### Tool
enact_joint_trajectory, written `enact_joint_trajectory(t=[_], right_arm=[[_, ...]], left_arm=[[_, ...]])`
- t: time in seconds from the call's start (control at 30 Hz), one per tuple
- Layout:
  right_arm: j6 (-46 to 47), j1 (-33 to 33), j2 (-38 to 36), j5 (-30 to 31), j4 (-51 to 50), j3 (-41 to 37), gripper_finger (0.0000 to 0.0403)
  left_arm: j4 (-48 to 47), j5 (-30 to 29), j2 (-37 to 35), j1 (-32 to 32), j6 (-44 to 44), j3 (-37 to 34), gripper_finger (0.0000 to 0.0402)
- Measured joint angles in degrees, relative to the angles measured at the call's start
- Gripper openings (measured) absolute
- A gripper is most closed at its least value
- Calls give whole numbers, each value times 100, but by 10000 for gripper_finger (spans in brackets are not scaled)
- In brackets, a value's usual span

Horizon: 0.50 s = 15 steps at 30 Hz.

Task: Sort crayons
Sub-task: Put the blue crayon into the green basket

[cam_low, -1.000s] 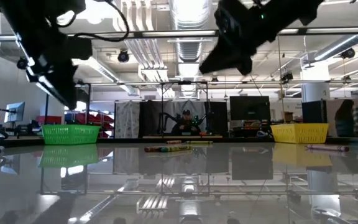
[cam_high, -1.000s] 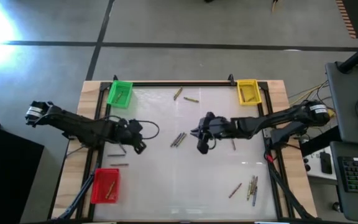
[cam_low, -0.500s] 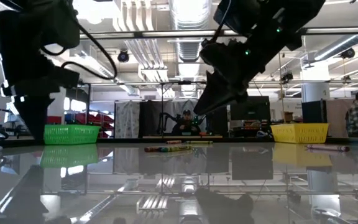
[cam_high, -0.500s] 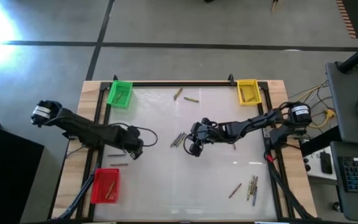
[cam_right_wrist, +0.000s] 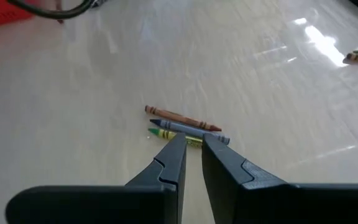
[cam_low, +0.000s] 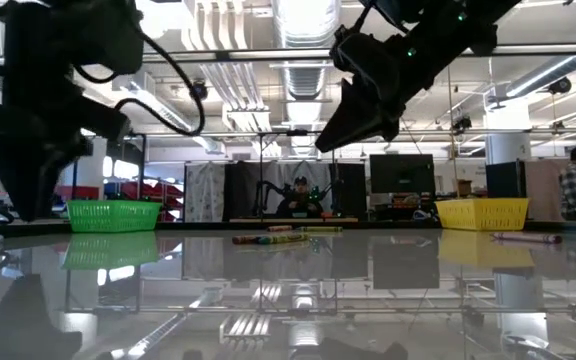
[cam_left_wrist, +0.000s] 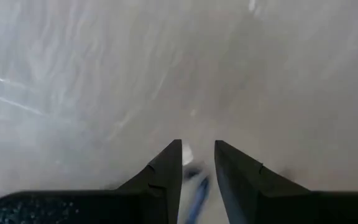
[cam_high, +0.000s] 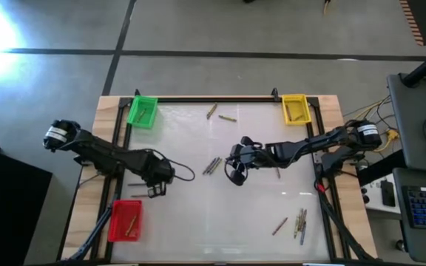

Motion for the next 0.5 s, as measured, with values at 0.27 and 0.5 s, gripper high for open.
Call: enact_joint_trajectory(t=[0.27,0.5], right_arm=[[-24,111,28,-1,-456,-17,43],[-23,147,22,-1,-475,2,43]], left_arm=[[-1267,67,151,-207,427,-183,77],[-1084,688,288,-269,683,-406,77]])
